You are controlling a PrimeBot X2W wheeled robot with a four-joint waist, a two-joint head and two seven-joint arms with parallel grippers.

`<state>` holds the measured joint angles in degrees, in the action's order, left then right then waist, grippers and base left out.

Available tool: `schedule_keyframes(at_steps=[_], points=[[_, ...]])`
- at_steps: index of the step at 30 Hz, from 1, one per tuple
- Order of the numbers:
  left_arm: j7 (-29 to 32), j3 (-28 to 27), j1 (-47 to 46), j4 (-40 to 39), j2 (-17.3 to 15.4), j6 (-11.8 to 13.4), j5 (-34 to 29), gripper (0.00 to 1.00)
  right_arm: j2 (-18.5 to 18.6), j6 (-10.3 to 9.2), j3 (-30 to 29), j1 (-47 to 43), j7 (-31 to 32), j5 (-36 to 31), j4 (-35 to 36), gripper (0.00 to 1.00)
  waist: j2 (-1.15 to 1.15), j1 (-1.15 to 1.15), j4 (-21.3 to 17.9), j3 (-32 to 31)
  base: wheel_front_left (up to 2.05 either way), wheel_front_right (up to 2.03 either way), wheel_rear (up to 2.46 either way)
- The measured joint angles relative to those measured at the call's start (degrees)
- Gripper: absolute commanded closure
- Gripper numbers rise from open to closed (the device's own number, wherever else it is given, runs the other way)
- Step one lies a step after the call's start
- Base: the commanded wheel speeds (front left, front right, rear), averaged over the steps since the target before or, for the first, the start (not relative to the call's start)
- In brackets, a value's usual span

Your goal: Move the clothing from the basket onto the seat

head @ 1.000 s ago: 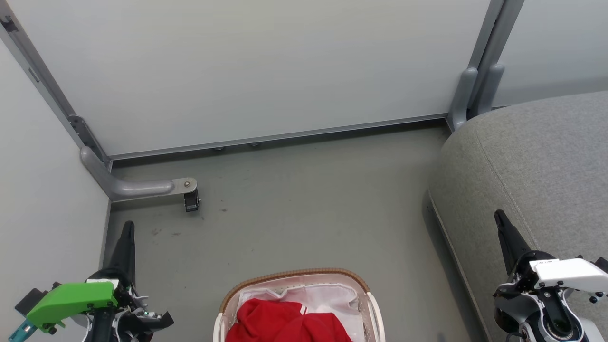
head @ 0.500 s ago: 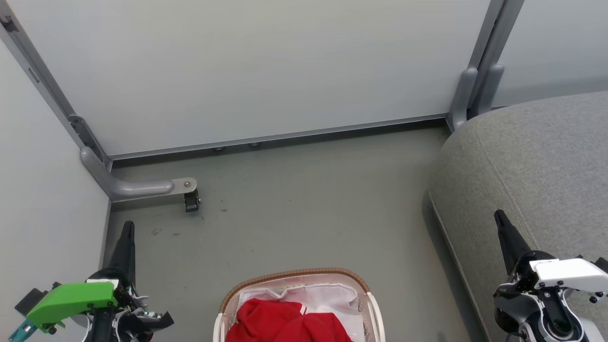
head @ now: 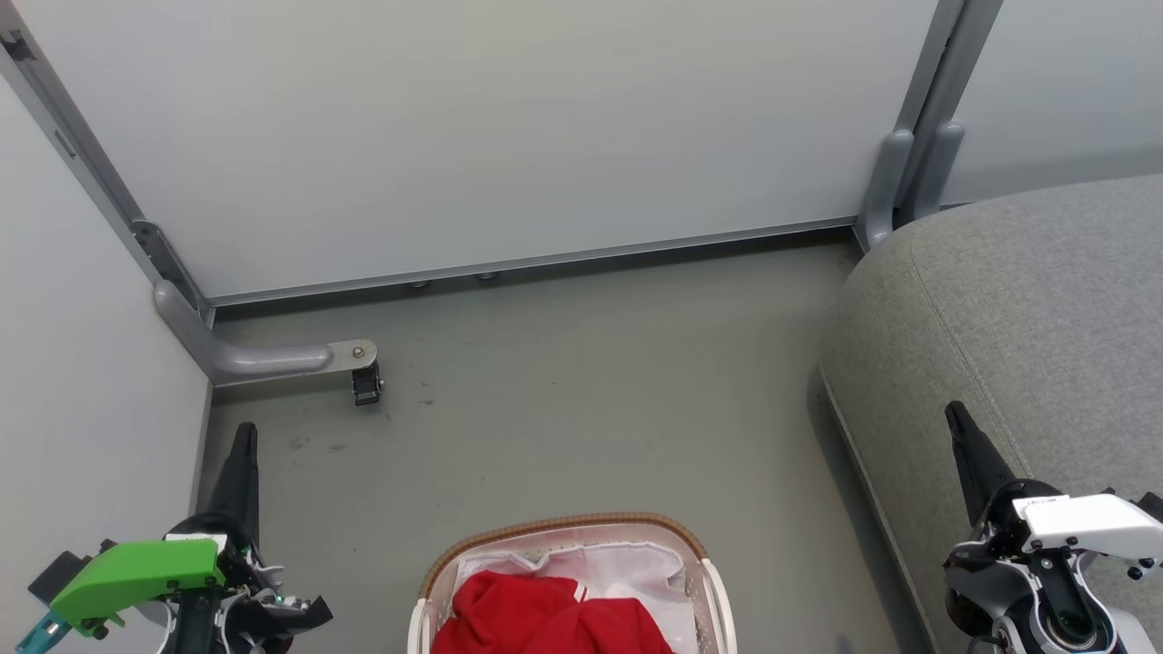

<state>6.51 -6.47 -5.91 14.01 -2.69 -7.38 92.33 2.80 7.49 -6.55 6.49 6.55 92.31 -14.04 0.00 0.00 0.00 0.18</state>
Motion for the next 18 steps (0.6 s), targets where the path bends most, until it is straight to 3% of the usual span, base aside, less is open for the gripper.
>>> schedule_keyframes(at_steps=[16,17,18], points=[[0.0,0.0,0.0,0.0,0.0,0.0,0.0,1.00,0.0,0.00,0.0,0.0,0.0,0.0,0.0,1.00,0.00,0.00,0.0,0.0,0.00,0.00,0.00],[0.0,0.0,0.1,0.2,0.0,0.0,0.0,0.00,-0.1,0.00,0.0,0.0,0.0,0.0,-0.2,0.00,0.00,0.00,0.0,0.0,0.00,0.00,0.00],[0.0,0.1,0.3,0.8,0.2,0.0,0.0,0.00,-0.2,-0.01,0.0,-0.1,0.0,0.0,-0.7,0.00,0.00,0.00,0.0,0.0,0.00,0.00,0.00]])
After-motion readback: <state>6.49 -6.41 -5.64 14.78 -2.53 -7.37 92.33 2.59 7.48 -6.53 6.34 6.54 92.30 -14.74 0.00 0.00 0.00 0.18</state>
